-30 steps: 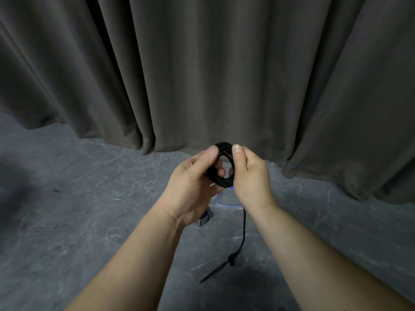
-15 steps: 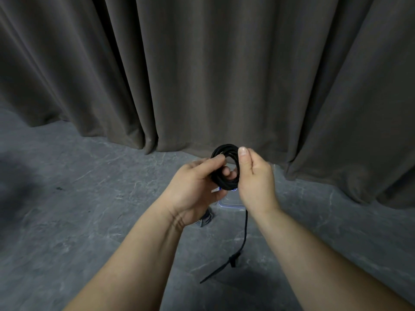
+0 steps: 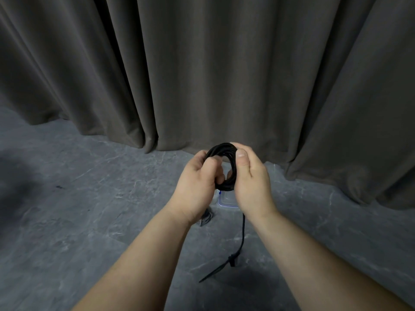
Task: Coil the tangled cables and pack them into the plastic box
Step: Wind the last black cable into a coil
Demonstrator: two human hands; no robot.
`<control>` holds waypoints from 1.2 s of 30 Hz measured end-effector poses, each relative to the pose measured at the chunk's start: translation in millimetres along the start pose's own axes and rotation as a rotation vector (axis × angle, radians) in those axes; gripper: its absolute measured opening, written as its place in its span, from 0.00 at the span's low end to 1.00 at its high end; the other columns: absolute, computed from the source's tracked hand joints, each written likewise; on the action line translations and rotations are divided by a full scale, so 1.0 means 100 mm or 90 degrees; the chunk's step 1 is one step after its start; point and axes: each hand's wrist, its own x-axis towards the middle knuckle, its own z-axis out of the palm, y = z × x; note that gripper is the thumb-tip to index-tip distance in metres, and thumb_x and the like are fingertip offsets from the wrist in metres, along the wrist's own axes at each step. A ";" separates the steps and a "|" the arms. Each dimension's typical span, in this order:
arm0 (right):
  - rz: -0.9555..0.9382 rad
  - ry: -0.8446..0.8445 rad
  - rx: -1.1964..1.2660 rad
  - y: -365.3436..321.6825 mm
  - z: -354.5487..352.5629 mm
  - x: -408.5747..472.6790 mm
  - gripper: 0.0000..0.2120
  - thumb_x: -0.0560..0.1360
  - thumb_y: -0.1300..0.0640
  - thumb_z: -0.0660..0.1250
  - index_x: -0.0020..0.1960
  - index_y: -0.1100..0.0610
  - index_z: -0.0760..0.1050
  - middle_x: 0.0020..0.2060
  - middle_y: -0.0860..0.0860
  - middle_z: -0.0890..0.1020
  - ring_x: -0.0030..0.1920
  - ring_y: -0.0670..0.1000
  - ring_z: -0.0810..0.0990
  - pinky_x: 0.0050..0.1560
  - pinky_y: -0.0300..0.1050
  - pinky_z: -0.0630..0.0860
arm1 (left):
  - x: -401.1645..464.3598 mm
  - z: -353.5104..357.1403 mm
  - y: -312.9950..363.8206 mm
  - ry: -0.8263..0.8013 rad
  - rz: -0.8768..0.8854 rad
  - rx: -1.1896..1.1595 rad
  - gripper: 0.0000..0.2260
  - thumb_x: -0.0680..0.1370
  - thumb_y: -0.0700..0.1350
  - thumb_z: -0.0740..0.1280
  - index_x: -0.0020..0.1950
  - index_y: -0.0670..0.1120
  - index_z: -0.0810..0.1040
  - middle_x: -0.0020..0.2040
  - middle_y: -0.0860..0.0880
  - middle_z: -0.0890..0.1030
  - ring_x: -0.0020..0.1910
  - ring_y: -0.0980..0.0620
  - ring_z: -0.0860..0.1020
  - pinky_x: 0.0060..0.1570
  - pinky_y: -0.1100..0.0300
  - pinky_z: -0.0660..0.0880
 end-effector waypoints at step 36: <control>-0.072 -0.020 -0.053 0.05 -0.06 0.07 0.14 0.79 0.45 0.56 0.37 0.40 0.74 0.26 0.49 0.76 0.29 0.46 0.74 0.33 0.43 0.71 | -0.02 -0.07 0.12 -0.114 -0.162 -0.139 0.11 0.82 0.48 0.57 0.41 0.45 0.71 0.28 0.51 0.69 0.31 0.54 0.71 0.39 0.58 0.68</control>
